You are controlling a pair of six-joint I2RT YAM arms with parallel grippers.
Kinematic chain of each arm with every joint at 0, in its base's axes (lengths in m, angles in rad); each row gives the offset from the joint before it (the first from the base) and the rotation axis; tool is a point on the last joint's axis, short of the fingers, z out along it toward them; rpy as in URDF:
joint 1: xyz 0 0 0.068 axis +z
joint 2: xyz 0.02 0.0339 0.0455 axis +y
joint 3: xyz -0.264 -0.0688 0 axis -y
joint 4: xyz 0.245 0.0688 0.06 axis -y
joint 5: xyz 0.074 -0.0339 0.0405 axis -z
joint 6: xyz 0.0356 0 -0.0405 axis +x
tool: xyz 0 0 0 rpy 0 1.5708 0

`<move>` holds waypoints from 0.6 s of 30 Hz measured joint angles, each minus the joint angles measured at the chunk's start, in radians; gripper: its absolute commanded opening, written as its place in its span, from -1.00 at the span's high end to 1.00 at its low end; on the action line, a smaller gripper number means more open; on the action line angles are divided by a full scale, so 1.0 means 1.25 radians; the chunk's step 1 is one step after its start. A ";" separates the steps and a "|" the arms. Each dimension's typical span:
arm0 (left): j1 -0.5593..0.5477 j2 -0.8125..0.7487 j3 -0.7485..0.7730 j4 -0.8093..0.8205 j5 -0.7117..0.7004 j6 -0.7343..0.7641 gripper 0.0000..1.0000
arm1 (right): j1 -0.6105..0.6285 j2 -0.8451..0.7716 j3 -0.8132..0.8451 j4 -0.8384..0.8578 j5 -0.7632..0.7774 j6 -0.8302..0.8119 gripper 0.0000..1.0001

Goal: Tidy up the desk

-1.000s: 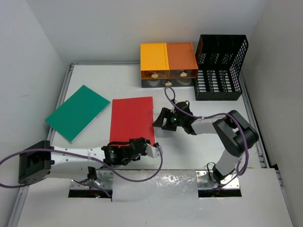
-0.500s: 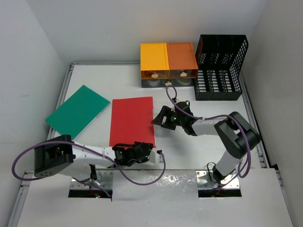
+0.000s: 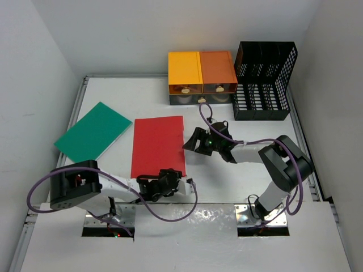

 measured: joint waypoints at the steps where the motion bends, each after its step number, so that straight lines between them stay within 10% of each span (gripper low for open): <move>1: 0.000 0.005 -0.011 0.020 -0.007 0.005 0.31 | 0.000 0.000 0.000 0.000 0.000 0.000 -0.50; 14: -0.051 0.148 -0.074 0.315 -0.148 0.108 0.31 | 0.000 0.000 -0.008 0.006 0.006 -0.002 -0.50; 18: -0.075 0.246 -0.083 0.441 -0.204 0.167 0.80 | 0.000 0.000 -0.014 0.011 0.006 -0.002 -0.50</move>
